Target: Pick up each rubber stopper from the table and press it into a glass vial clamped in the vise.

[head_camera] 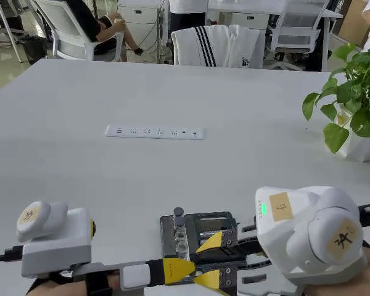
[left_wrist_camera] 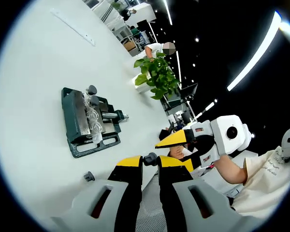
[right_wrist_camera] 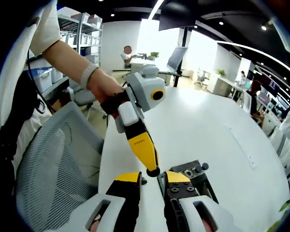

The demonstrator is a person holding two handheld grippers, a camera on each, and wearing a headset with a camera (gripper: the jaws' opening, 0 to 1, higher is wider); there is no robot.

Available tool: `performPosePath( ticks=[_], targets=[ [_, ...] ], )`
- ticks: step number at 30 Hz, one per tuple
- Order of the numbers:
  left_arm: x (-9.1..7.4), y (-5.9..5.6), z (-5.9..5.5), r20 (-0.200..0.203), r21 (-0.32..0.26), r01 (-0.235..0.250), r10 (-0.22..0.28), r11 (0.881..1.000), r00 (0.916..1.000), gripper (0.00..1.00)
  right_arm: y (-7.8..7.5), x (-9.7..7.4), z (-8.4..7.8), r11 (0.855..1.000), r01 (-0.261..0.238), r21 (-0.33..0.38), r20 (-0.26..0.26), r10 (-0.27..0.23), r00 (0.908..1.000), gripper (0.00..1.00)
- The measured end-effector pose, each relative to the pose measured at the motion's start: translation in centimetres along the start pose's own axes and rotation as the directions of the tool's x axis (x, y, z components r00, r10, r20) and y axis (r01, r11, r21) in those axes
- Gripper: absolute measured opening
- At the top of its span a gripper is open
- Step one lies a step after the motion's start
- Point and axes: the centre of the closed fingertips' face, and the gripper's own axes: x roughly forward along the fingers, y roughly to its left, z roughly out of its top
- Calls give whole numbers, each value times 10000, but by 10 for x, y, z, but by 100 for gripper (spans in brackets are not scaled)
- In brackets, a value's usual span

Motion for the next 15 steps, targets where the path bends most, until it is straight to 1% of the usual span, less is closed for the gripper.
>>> performPosePath(
  ticks=[1, 3, 4, 5, 6, 10, 15],
  targets=[
    [0, -4, 0, 16, -108, 164, -164, 9998, 9999, 8, 1, 0, 1, 10000, -37, -70, 14, 37, 10000, 14],
    [0, -4, -2, -97, -144, 204, -205, 9997, 9997, 8, 1, 0, 2, 10000, -4, -89, 37, 4, 10000, 12],
    [1, -6, -5, -269, -209, 295, -301, 9993, 9992, 8, 0, 0, 2, 10000, 0, -58, 72, 1, 10000, 12],
    [1, -7, -5, -252, -255, 393, -400, 9989, 9989, 9, 0, 0, 2, 10000, -8, -66, 77, 8, 10000, 12],
    [1, -10, -5, -258, -450, 549, -561, 9975, 9981, 9, 1, 0, 2, 10000, -68, -47, 51, 68, 10000, 13],
    [1, -9, -5, -241, -407, 474, -484, 9980, 9985, 8, 2, 0, 2, 9997, -138, -189, -6, 138, 9999, 11],
    [2, -10, -5, -243, -450, 520, -532, 9976, 9983, 8, 2, 0, 2, 9997, -156, -180, -12, 155, 9999, 10]
  ],
)
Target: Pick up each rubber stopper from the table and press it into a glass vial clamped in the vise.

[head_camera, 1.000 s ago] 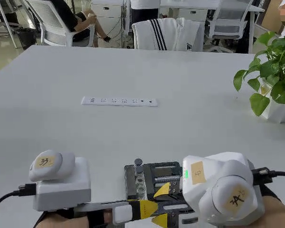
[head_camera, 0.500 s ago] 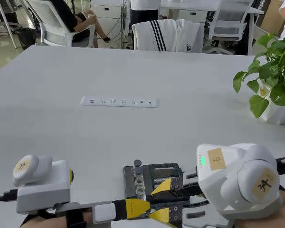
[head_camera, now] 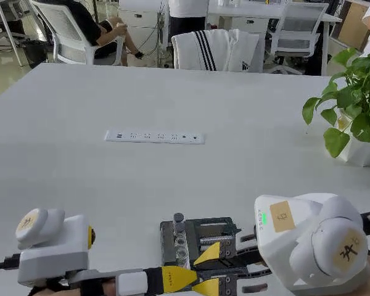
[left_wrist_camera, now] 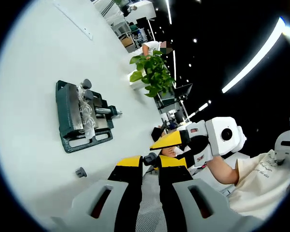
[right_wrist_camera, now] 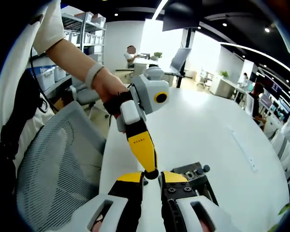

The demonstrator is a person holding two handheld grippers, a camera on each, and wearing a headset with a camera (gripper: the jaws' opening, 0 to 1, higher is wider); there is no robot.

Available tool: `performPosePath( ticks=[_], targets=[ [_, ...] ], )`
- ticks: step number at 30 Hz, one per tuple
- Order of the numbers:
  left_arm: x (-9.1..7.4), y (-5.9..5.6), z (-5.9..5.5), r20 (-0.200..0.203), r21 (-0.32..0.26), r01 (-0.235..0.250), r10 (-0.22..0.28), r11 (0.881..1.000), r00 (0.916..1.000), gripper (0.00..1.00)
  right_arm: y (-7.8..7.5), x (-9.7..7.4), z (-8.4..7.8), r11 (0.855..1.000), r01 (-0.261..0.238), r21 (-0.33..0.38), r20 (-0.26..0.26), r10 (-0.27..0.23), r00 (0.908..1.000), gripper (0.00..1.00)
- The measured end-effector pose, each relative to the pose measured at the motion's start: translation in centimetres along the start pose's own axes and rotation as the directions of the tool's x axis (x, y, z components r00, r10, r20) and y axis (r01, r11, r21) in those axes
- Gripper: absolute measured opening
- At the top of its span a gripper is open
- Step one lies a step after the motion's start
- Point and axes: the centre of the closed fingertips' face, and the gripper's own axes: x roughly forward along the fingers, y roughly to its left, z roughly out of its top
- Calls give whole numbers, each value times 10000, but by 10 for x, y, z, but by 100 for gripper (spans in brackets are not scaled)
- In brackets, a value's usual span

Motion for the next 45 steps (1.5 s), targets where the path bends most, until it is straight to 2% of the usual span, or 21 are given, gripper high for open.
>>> performPosePath(
  ticks=[12, 24, 40, 45],
  targets=[
    [1, -2, 1, 268, -399, 191, -181, 9990, 9995, 8, 0, 1, 1, 10000, -54, -13, -7, 54, 10000, 8],
    [-1, 1, -2, 127, -59, 39, -38, 10000, 9999, 8, 2, 3, 0, 9998, -168, -134, -244, 165, 9996, 7],
    [-6, -3, 0, 159, -111, 312, -310, 9995, 9994, 8, 3, 2, 6, 9991, -367, -218, -124, 364, 9993, 6],
    [-7, -3, -2, 85, 2, 288, -288, 9996, 9995, 9, 5, 2, 5, 9982, -552, -223, -268, 546, 9982, 6]
  ],
)
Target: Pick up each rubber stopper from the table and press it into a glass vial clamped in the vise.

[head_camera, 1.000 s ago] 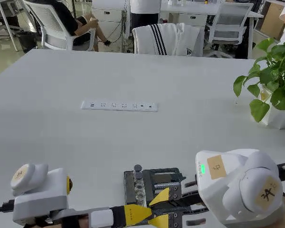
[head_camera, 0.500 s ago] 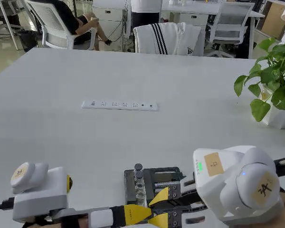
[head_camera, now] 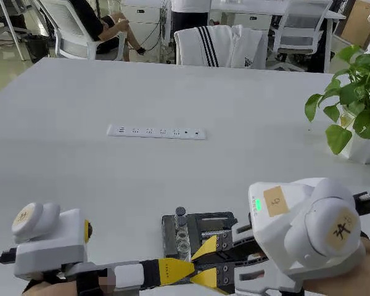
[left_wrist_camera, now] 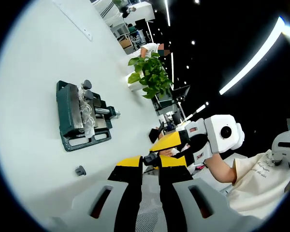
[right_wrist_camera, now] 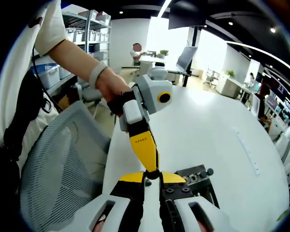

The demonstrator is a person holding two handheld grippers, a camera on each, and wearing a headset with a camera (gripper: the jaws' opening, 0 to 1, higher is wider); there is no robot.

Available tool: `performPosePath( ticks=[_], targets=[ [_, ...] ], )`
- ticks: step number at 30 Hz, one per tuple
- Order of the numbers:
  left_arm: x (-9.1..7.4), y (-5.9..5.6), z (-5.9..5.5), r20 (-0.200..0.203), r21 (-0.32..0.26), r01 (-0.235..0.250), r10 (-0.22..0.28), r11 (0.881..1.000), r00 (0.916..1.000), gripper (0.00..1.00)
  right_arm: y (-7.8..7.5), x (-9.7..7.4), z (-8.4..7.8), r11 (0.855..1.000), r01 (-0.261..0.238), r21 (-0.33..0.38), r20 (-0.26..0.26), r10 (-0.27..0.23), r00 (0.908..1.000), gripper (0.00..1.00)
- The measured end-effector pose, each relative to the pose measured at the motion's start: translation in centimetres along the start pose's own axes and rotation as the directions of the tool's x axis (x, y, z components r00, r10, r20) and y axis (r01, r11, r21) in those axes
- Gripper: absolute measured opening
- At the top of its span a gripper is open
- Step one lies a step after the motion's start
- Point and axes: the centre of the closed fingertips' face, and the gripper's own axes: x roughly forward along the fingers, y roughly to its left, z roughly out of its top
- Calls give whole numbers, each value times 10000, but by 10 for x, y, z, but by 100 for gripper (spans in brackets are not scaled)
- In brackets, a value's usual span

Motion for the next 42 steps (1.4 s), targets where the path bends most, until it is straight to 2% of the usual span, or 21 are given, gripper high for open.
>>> performPosePath(
  ticks=[3, 5, 7, 10, 13, 16, 18, 21, 23, 24, 25, 26, 28, 30, 33, 34, 35, 36, 38, 40, 42],
  targets=[
    [0, 0, 0, 70, 225, -10, 8, 9997, 10000, 9, 0, 0, 0, 10000, -35, -28, -65, 35, 10000, 6],
    [-1, 0, 1, 91, 907, -34, 26, 9959, 10000, 11, 0, 0, 0, 10000, -45, -47, -100, 44, 9999, 6],
    [-2, 0, 1, 124, 1098, -267, 255, 9936, 9996, 23, -3, 0, -2, 10000, 53, -54, -243, -54, 9997, 6],
    [-6, 6, 1, -30, 2074, -695, 717, 9758, 9974, 30, -5, 0, -6, 10000, 60, -18, -403, -61, 9992, 6],
    [-8, 6, -1, -281, 3120, -939, 1079, 9454, 9938, 42, -9, -2, -12, 9999, 106, 61, -648, -102, 9978, 6],
    [-9, 10, 2, -218, 4071, -1355, 1579, 9033, 9872, 53, -12, -3, -15, 9999, 92, 142, -809, -81, 9967, 6],
    [-9, 10, 3, -202, 4331, -1493, 1752, 8889, 9843, 59, -13, -4, -17, 9998, 43, 196, -890, -25, 9960, 6],
    [-9, 13, 6, -138, 5065, -1829, 2200, 8426, 9754, 67, -15, -3, -21, 9995, -60, 318, -1072, 94, 9942, 6],
    [-9, 13, 8, -73, 5331, -1925, 2320, 8238, 9727, 72, -18, -2, -24, 9992, -91, 384, -1169, 136, 9931, 6],
    [-9, 12, 12, 169, 5473, -2109, 2413, 8099, 9703, 74, -20, -2, -25, 9989, -132, 442, -1204, 184, 9926, 6],
    [-10, 13, 10, 30, 5621, -2084, 2499, 8004, 9683, 76, -21, -2, -26, 9987, -157, 489, -1236, 216, 9921, 6],
    [-10, 13, 14, 216, 5817, -2281, 2655, 7808, 9639, 79, -23, -3, -28, 9983, -152, 561, -1302, 224, 9912, 6],
    [-10, 14, 17, 356, 6071, -2429, 2795, 7566, 9595, 83, -31, -4, -31, 9978, -195, 630, -1371, 281, 9902, 6],
    [-10, 14, 20, 454, 6212, -2546, 2904, 7411, 9558, 87, -37, -5, -32, 9974, -229, 690, -1437, 327, 9891, 6],
    [-13, 20, 26, 635, 6562, -2838, 3235, 6992, 9441, 99, -45, -5, -34, 9971, -253, 711, -1565, 362, 9870, 6],
    [-14, 22, 23, 481, 6615, -2852, 3403, 6936, 9391, 99, -47, -5, -34, 9973, -253, 686, -1628, 362, 9860, 6],
    [-13, 22, 24, 503, 6691, -2837, 3391, 6869, 9394, 99, -48, -5, -34, 9973, -278, 678, -1643, 387, 9857, 6],
    [-14, 22, 25, 537, 6835, -2874, 3465, 6710, 9365, 99, -50, -4, -34, 9970, -366, 687, -1694, 478, 9844, 6],
    [-15, 22, 24, 584, 6873, -2907, 3483, 6656, 9356, 99, -53, -2, -35, 9973, -455, 576, -1822, 553, 9817, 6],
    [-16, 21, 27, 711, 6951, -2991, 3516, 6537, 9335, 99, -55, 1, -35, 9970, -593, 504, -1935, 680, 9788, 6],
    [-17, 20, 29, 775, 7149, -3045, 3615, 6295, 9291, 99, -57, 3, -35, 9966, -698, 433, -2083, 774, 9750, 6]
  ],
)
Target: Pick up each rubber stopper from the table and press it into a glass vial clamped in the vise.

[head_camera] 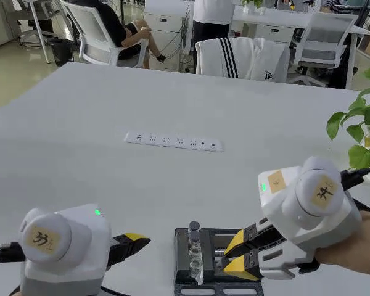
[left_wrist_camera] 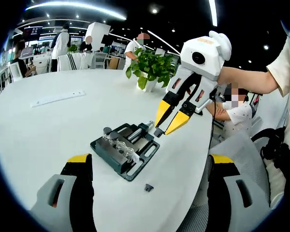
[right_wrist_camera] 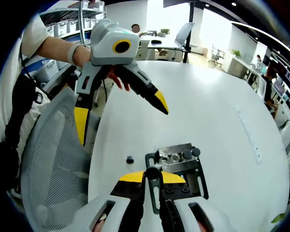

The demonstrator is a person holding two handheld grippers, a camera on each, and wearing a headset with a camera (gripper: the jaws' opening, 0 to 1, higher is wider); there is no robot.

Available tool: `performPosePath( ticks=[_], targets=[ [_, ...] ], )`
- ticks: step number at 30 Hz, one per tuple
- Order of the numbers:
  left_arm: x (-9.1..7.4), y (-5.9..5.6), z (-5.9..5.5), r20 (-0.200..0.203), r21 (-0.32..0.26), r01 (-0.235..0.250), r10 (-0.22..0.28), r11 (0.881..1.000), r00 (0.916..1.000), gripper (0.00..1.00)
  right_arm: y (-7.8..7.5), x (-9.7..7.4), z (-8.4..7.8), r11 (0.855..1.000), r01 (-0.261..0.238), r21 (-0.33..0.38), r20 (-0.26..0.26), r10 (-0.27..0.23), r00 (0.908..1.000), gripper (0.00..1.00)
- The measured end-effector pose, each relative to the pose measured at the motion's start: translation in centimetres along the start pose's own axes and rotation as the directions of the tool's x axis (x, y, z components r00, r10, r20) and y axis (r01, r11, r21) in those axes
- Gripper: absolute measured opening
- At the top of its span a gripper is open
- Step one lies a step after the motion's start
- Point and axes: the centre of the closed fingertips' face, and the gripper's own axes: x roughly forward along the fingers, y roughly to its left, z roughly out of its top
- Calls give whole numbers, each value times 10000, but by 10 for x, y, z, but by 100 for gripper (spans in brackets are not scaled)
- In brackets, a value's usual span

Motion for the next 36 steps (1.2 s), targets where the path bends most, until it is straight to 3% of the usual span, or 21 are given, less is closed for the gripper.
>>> performPosePath(
  ticks=[3, 11, 12, 17, 22, 36],
  targets=[
    [-1, 0, 1, -171, 484, -146, 154, 9987, 9997, 99, -5, 3, 1, 9998, -193, -106, -210, 190, 9996, 6],
    [-2, -3, 6, -78, 526, -210, 215, 9984, 9997, 99, -19, 6, 2, 9945, -640, -832, -1009, 555, 9933, 6],
    [-2, -3, 5, -66, 333, -196, 199, 9993, 9998, 99, -18, 6, 2, 9918, -841, -966, -1194, 723, 9902, 6],
    [-4, 0, 2, -132, 595, -322, 330, 9977, 9994, 99, -23, 11, 0, 9849, -1140, -1301, -1653, 919, 9820, 6],
    [-5, 0, -2, -245, 675, -311, 328, 9972, 9992, 97, -28, 16, -7, 9741, -1447, -1739, -2339, 1019, 9669, 6],
    [-8, 5, -4, -267, 869, -482, 507, 9951, 9984, 97, -37, 34, 2, 9623, -1760, -2075, -2778, 1146, 9538, 6]
  ],
)
